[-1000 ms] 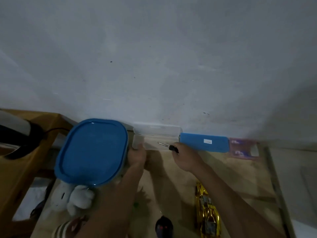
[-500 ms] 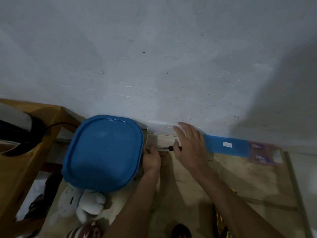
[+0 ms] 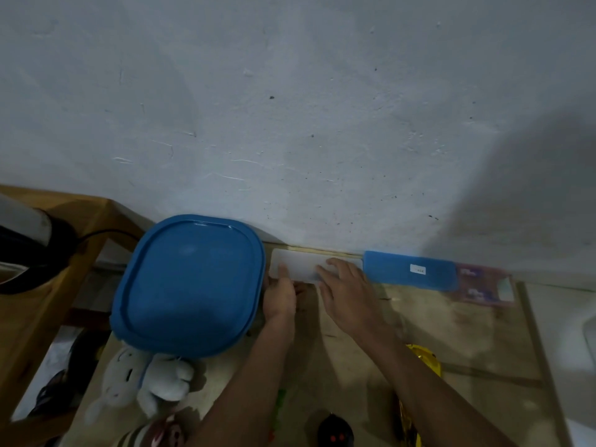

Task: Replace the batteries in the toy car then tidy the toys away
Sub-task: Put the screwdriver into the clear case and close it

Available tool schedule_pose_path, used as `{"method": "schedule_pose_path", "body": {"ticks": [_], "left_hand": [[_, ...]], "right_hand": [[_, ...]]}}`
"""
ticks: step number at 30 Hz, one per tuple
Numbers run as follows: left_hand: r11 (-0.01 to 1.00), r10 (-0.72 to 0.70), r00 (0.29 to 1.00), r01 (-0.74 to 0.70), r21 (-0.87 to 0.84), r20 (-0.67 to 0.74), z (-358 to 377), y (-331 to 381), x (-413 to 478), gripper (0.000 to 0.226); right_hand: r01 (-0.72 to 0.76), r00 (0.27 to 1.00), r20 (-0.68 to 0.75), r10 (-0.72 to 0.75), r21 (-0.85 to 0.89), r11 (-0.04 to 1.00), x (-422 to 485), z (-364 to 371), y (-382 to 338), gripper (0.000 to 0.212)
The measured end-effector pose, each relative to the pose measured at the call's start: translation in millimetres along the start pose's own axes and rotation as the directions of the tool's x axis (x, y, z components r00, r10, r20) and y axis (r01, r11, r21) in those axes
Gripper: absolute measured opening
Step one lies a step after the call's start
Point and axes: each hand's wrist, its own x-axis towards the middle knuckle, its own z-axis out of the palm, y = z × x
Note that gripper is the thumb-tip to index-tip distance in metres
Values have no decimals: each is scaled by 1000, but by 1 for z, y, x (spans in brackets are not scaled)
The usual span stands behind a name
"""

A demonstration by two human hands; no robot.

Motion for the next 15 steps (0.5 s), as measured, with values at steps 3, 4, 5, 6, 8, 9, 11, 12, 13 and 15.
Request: {"method": "schedule_pose_path", "body": {"ticks": [3, 4, 5, 6, 8, 9, 11, 12, 13, 15], "left_hand": [[996, 32, 998, -28, 88, -45, 2, -2, 8, 65], [995, 44, 998, -39, 97, -46, 2, -2, 9, 65], [994, 51, 997, -46, 97, -50, 3, -3, 10, 66], [994, 58, 997, -53, 97, -57, 3, -4, 11, 66], [992, 74, 995, -67, 103, -65, 4, -3, 11, 65], [992, 78, 995, -71, 103, -66, 5, -3, 14, 64], [994, 71, 996, -66, 92, -58, 7, -2, 17, 65], [994, 73, 996, -68, 87, -50, 8, 0, 19, 66], [995, 74, 996, -70, 73, -42, 10, 2, 22, 66], [996, 75, 997, -74, 43, -23, 14, 6, 26, 65]], "right_hand": [[-11, 1000, -2, 11, -14, 1000, -3, 2, -1, 40], [-21, 1000, -5, 21, -26, 999, -4, 3, -2, 42], [-29, 1000, -10, 29, -34, 999, -4, 4, -2, 44], [-37, 999, -12, 37, -34, 999, -4, 5, -3, 46], [-40, 999, -13, 40, -20, 999, -3, 7, -2, 49], [-34, 999, -21, 34, -16, 999, -3, 8, 0, 51], [-32, 999, -17, 32, -16, 999, 2, 8, 2, 55], [-38, 999, 7, 38, -24, 999, 5, 8, 3, 57], [-44, 998, 37, 45, -35, 998, 9, 8, 3, 60], [-71, 994, 79, 72, -19, 997, 16, 7, 5, 61]]}}
